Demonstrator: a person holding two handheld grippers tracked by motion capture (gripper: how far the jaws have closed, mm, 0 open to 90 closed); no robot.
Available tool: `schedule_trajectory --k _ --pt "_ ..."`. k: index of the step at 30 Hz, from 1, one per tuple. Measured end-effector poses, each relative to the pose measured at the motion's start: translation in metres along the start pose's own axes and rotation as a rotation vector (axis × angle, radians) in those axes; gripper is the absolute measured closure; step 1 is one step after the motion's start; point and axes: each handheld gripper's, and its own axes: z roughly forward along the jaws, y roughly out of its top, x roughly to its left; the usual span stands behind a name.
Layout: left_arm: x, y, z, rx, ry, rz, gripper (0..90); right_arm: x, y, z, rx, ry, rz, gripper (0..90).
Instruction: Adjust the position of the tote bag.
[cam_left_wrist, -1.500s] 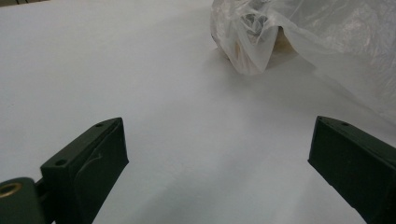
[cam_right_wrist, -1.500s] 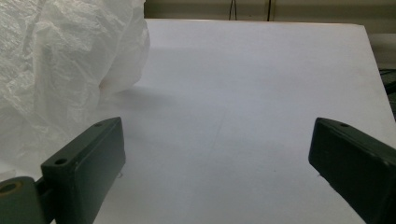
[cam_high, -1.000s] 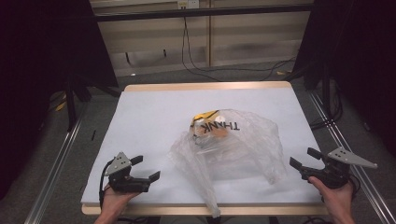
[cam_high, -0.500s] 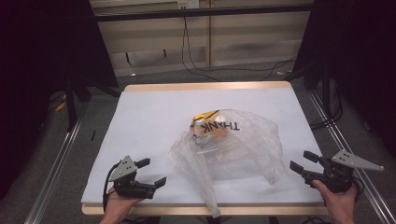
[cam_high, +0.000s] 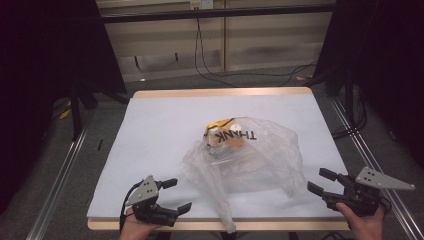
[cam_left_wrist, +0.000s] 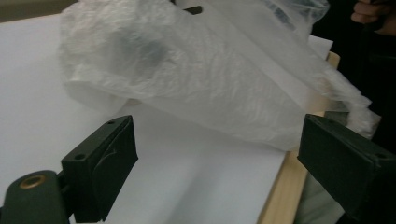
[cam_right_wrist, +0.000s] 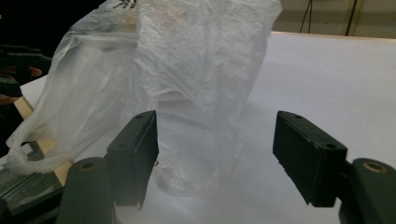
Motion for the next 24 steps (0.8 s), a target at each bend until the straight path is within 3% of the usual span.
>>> schedule_trajectory --k 7,9,12,17,21,22,24 --pt "-0.016 0.008 0.011 -0.006 -0.076 0.029 14.1 0.016 -0.002 0.002 0.027 0.058 -0.024 32.7" --pt "-0.02 0.008 0.016 -0.006 -0.102 0.003 14.2 0.02 -0.004 0.006 0.051 0.077 -0.041 34.4" --pt "-0.027 0.008 0.02 0.02 -0.127 0.018 15.5 0.024 -0.004 0.013 0.075 0.102 -0.063 39.1" --pt "-0.038 0.008 0.026 0.027 -0.14 0.037 15.2 0.027 -0.006 0.02 0.104 0.138 -0.068 41.5" --pt "-0.051 0.009 0.034 0.039 -0.182 0.046 15.9 0.032 -0.005 0.024 0.114 0.165 -0.092 42.0" --pt "-0.056 0.01 0.036 0.054 -0.176 0.069 15.8 0.033 -0.005 0.025 0.12 0.168 -0.093 42.0" --pt "-0.061 0.009 0.04 0.054 -0.195 0.074 15.9 0.033 -0.005 0.028 0.128 0.174 -0.101 42.0"
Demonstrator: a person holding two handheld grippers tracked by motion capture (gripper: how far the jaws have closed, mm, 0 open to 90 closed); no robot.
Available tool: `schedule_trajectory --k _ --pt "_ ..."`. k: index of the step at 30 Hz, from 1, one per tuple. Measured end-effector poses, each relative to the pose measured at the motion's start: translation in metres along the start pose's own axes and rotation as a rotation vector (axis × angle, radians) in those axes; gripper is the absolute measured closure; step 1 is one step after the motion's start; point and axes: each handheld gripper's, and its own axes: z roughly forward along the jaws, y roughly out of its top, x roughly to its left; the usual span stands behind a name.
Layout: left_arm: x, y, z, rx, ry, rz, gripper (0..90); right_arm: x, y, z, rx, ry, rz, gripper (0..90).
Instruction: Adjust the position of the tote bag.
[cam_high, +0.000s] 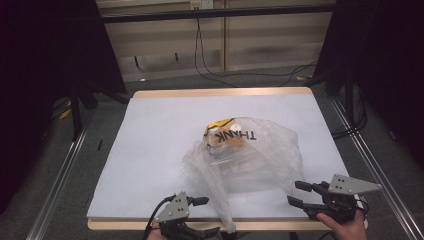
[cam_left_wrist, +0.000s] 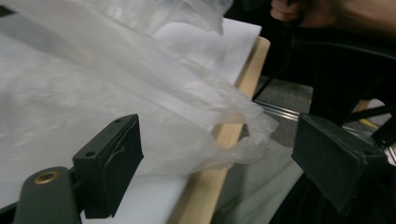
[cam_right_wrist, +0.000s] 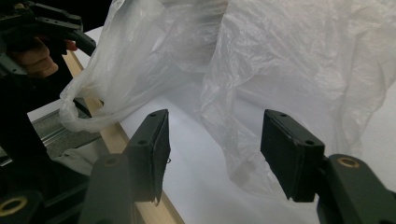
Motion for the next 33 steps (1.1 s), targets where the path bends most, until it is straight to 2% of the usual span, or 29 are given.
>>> schedule_trajectory --k 4,8,10,11,12,14,16,18,19,20,21,23,24,26,28,29,32,33 --pt "-0.006 -0.001 0.009 0.029 -0.036 0.01 20.2 -0.004 0.001 0.007 0.023 0.007 -0.004 42.7" --pt "-0.007 -0.004 0.015 0.054 -0.055 0.02 23.5 -0.006 0.002 0.014 0.04 0.017 -0.008 42.9" --pt "-0.008 -0.004 0.018 0.056 -0.069 0.01 26.6 -0.006 0.002 0.017 0.045 0.024 -0.006 42.8" --pt "-0.008 -0.004 0.021 0.065 -0.075 0.02 26.5 -0.006 0.002 0.018 0.048 0.029 -0.005 42.7" --pt "-0.009 -0.004 0.024 0.066 -0.078 0.009 27.3 -0.006 0.002 0.018 0.05 0.03 -0.01 42.7" --pt "-0.009 -0.005 0.031 0.106 -0.101 0.019 26.8 -0.006 0.002 0.019 0.053 0.031 -0.006 42.5" --pt "-0.011 -0.005 0.036 0.124 -0.104 0.049 27.1 -0.006 0.002 0.019 0.052 0.03 -0.007 42.6" --pt "-0.01 -0.006 0.041 0.136 -0.102 0.054 29.2 -0.006 0.002 0.019 0.055 0.033 -0.009 43.1" --pt "-0.009 -0.006 0.043 0.138 -0.101 0.044 29.4 -0.006 0.002 0.02 0.055 0.036 -0.013 43.6" --pt "-0.007 -0.006 0.044 0.147 -0.115 0.049 31.6 -0.006 0.002 0.02 0.063 0.036 -0.014 44.3" --pt "-0.008 -0.006 0.046 0.162 -0.111 0.057 34.2 -0.005 0.001 0.021 0.071 0.036 -0.022 44.6" --pt "-0.007 -0.007 0.05 0.167 -0.097 0.095 35.7 -0.005 0.0 0.023 0.083 0.032 -0.027 45.7" --pt "-0.006 -0.009 0.052 0.164 -0.099 0.095 39.0 -0.005 -0.002 0.024 0.091 0.029 -0.022 46.4" --pt "-0.004 -0.01 0.051 0.18 -0.089 0.1 40.2 -0.006 -0.003 0.025 0.106 0.027 -0.024 49.0" --pt "-0.002 -0.011 0.051 0.153 -0.078 0.09 42.5 -0.007 -0.004 0.026 0.114 0.021 -0.024 51.1" --pt "-0.002 -0.01 0.05 0.158 -0.073 0.092 44.3 -0.008 -0.005 0.027 0.117 0.019 -0.021 54.6" --pt "-0.002 -0.011 0.051 0.127 -0.089 0.092 50.2 -0.009 -0.005 0.028 0.126 0.013 -0.019 61.6" --pt "-0.003 -0.011 0.051 0.133 -0.087 0.097 50.8 -0.009 -0.005 0.029 0.123 0.015 -0.023 65.2"
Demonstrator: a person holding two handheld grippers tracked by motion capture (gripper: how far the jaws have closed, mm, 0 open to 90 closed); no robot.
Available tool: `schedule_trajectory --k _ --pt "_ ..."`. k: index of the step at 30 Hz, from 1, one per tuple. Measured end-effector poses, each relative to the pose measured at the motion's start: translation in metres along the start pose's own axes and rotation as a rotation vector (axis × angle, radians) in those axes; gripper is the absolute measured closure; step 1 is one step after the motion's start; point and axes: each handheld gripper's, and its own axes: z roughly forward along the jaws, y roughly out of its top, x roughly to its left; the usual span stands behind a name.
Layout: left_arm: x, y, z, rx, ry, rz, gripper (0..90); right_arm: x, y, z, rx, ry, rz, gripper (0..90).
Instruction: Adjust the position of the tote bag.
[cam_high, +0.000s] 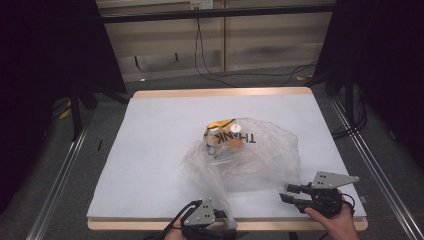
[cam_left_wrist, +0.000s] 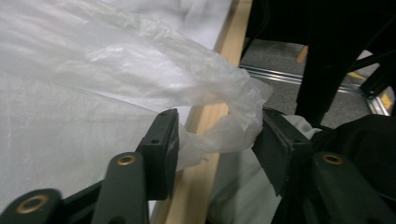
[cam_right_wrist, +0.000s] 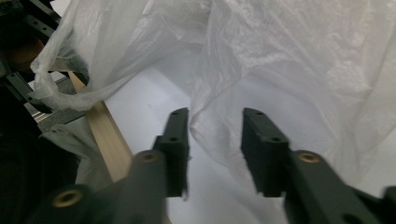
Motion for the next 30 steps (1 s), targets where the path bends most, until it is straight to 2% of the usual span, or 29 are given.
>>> schedule_trajectory --k 2,4,6,9,10,12,14,15,21,25,28,30 --pt "-0.001 -0.001 0.0 0.0 -0.009 0.017 56.6 0.001 0.0 0.0 -0.001 0.001 0.0 68.7" --pt "0.0 -0.001 0.0 -0.024 -0.018 0.01 59.8 0.001 0.0 0.0 -0.004 0.005 -0.005 74.6" --pt "0.001 0.0 -0.004 -0.018 -0.009 0.022 65.5 0.002 0.0 0.0 -0.004 0.01 -0.008 81.1" --pt "0.004 -0.001 -0.006 -0.06 -0.029 -0.011 73.5 0.003 0.0 0.0 -0.007 0.016 -0.014 87.0" --pt "0.004 0.0 -0.007 -0.066 -0.03 -0.024 74.2 0.003 0.001 0.0 -0.01 0.018 -0.016 87.6" --pt "0.004 0.001 -0.009 -0.076 -0.027 -0.012 75.4 0.003 0.001 0.0 -0.013 0.019 -0.016 88.4" --pt "0.005 0.002 -0.01 -0.105 -0.037 -0.028 75.8 0.003 0.001 -0.001 -0.02 0.016 -0.013 88.5" --pt "0.004 0.002 -0.012 -0.106 -0.025 -0.03 76.6 0.003 0.001 -0.001 -0.021 0.019 -0.012 88.5" --pt "0.009 0.004 -0.018 -0.126 -0.021 -0.024 80.5 0.003 0.003 -0.003 -0.041 0.022 -0.011 88.1" --pt "0.011 0.006 -0.023 -0.153 -0.023 -0.044 82.0 0.004 0.004 -0.005 -0.054 0.024 -0.01 87.6" --pt "0.013 0.007 -0.025 -0.175 -0.049 -0.057 82.9 0.004 0.005 -0.006 -0.064 0.025 -0.012 88.4" --pt "0.014 0.007 -0.027 -0.178 -0.045 -0.07 83.3 0.004 0.006 -0.006 -0.071 0.025 -0.01 89.3"
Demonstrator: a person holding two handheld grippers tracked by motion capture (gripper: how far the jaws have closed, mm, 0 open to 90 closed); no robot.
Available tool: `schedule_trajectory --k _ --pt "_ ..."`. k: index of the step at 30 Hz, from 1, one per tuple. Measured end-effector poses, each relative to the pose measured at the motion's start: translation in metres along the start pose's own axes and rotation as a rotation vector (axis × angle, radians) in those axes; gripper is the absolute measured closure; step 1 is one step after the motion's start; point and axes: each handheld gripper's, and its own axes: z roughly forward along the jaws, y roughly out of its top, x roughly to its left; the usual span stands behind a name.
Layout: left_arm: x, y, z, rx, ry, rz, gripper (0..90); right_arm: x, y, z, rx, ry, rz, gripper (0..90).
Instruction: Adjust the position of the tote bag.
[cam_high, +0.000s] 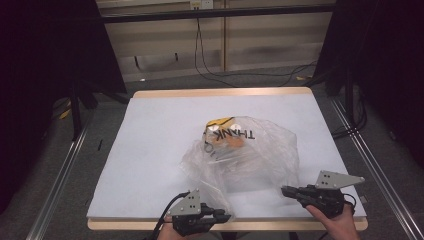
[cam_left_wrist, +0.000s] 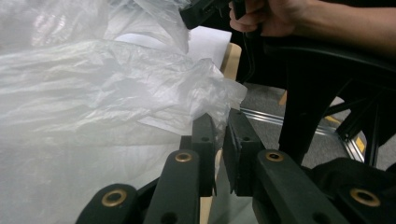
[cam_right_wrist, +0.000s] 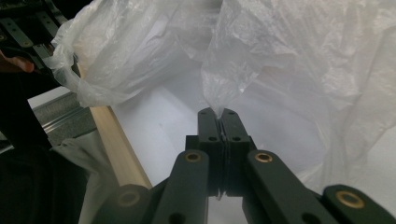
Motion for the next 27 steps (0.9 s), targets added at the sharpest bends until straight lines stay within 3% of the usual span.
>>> schedule_trajectory --k 18,26,27 --pt "0.009 0.019 -0.021 -0.077 0.058 0.016 83.6 -0.001 0.023 -0.002 -0.068 0.03 -0.018 90.0" --pt "0.012 0.021 -0.025 -0.069 0.053 0.027 83.5 -0.002 0.037 -0.008 -0.104 0.033 -0.035 90.0" --pt "0.011 0.021 -0.025 -0.077 0.069 0.025 83.6 -0.003 0.038 -0.009 -0.111 0.034 -0.035 90.0"
